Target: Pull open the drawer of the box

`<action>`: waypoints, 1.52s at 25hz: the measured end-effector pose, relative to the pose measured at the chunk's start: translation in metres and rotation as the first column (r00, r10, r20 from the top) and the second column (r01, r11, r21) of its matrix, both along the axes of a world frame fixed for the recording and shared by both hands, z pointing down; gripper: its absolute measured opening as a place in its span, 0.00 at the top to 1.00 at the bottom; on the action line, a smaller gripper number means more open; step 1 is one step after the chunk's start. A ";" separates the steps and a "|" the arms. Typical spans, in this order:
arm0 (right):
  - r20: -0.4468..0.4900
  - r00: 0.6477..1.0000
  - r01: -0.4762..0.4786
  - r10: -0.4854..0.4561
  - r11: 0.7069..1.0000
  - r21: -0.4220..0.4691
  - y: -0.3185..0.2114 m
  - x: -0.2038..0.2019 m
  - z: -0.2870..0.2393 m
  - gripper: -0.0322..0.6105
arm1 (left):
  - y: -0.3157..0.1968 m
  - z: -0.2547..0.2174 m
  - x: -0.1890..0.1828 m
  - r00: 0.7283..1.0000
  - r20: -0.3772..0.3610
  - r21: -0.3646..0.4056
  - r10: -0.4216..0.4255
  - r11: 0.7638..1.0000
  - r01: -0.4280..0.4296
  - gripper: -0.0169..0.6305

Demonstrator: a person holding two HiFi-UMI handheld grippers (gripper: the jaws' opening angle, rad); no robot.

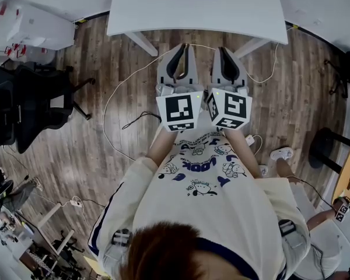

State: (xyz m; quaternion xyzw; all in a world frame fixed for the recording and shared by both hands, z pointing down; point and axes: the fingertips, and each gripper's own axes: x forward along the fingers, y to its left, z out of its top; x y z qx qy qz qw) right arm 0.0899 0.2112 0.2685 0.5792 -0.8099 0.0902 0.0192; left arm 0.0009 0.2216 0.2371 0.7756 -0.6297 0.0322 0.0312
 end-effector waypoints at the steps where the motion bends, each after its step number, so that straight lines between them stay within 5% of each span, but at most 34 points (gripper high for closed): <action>1: 0.000 1.000 0.000 0.000 1.000 -0.003 -0.004 -0.001 0.001 0.89 | -0.004 0.001 -0.001 1.000 0.000 -0.002 0.001 1.000 -0.001 0.93; 38: -0.018 0.996 -0.088 0.087 0.993 -0.079 -0.217 -0.048 0.026 0.89 | -0.227 0.026 -0.051 0.995 -0.018 -0.068 0.101 0.992 -0.102 0.93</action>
